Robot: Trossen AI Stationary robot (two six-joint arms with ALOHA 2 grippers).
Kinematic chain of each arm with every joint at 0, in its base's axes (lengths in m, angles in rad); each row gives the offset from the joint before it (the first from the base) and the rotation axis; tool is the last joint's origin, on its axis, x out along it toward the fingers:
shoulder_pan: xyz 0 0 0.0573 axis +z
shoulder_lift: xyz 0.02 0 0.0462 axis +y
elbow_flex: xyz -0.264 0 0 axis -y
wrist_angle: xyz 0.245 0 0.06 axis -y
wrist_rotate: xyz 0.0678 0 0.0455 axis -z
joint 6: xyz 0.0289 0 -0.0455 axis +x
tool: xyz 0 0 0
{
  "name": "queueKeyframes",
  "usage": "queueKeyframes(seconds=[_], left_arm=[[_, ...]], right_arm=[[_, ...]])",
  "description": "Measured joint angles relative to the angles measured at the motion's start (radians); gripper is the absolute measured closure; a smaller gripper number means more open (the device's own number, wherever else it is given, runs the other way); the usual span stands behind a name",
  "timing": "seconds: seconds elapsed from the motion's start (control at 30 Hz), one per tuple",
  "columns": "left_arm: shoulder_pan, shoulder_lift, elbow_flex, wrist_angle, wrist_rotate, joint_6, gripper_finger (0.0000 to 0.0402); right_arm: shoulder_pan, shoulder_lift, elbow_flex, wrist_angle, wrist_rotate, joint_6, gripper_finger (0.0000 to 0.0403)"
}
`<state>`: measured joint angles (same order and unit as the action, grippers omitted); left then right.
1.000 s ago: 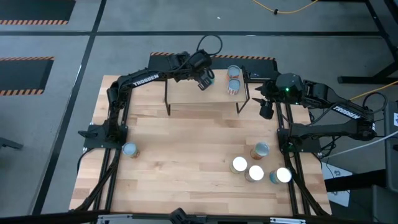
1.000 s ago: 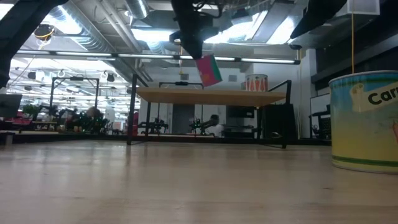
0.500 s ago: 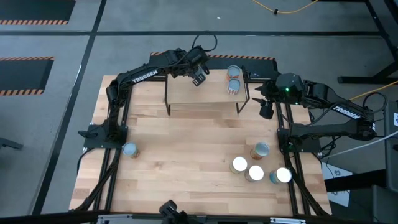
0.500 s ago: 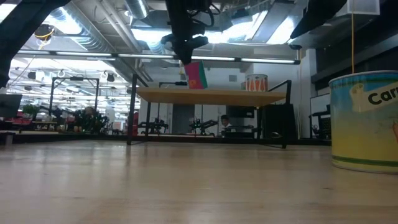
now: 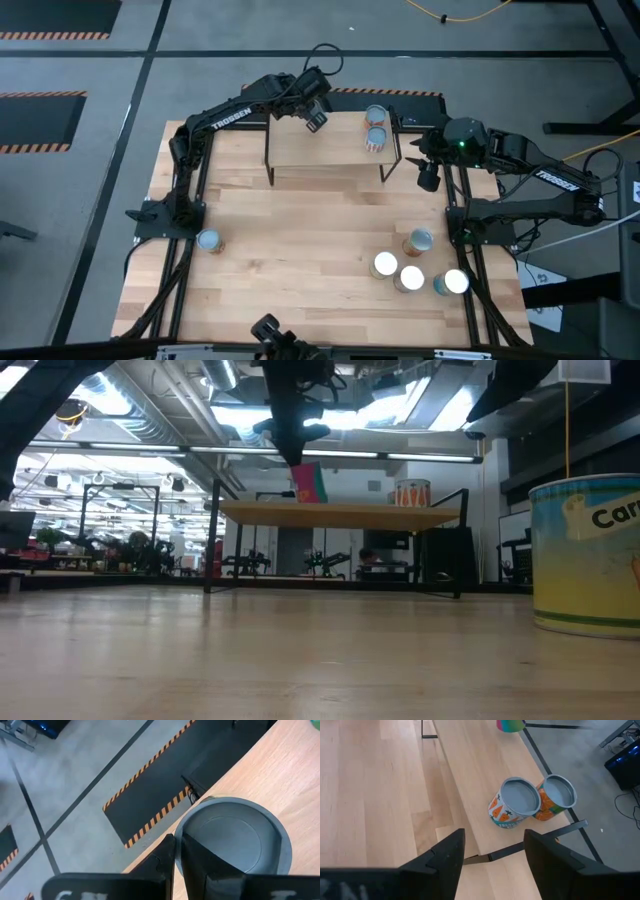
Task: Pick and place cans onto a shelf
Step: Put the pink canned vegetable on the shelf
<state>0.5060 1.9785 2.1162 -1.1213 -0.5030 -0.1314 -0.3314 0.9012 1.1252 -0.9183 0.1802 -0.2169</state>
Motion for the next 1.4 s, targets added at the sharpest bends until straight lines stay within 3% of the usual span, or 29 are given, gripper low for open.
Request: queueKeyframes(seconds=[1.0, 1.4], left_arm=[[0.005, 0.026, 0.000, -0.039, 0.041, 0.000, 0.0386], [0.002, 0.039, -0.001, -0.016, 0.015, 0.003, 0.0347]], right_arm=[[0.000, 0.000, 0.000, 0.000, 0.000, 0.000, 0.0195], [0.000, 0.000, 0.000, 0.000, 0.000, 0.000, 0.0195]])
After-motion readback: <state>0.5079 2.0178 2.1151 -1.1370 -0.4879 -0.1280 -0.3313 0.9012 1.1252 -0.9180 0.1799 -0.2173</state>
